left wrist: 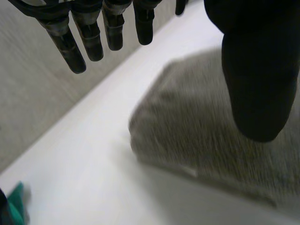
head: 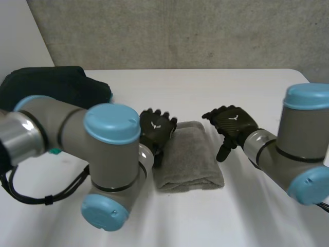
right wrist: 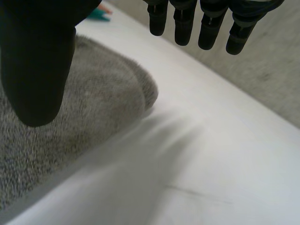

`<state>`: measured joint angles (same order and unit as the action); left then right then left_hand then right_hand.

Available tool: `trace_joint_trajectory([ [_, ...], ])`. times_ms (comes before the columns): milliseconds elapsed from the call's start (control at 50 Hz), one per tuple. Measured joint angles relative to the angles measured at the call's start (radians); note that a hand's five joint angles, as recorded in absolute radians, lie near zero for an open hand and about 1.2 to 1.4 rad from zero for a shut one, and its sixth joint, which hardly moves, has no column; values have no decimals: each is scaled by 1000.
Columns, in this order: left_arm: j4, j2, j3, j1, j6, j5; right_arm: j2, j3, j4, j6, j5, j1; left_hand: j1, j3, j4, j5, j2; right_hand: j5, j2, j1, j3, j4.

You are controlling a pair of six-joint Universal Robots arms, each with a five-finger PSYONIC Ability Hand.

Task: Fold the laundry.

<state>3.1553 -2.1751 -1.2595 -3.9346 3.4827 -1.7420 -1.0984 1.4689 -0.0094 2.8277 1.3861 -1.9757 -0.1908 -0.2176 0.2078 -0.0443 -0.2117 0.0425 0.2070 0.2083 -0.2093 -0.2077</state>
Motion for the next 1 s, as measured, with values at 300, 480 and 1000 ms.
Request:
trace_joint_trajectory([
  [300,106,198,-158,-79,-77,271,-106,327,-136,370,-39,62,0,0,0,0,0,0,0,0,0,0],
  [480,107,192,-182,-91,-111,306,-12,333,-240,442,-95,42,0,0,0,0,0,0,0,0,0,0],
  [1000,108,192,-191,-93,-113,303,115,151,-308,485,-45,-19,0,0,0,0,0,875,872,727,-894,-981],
])
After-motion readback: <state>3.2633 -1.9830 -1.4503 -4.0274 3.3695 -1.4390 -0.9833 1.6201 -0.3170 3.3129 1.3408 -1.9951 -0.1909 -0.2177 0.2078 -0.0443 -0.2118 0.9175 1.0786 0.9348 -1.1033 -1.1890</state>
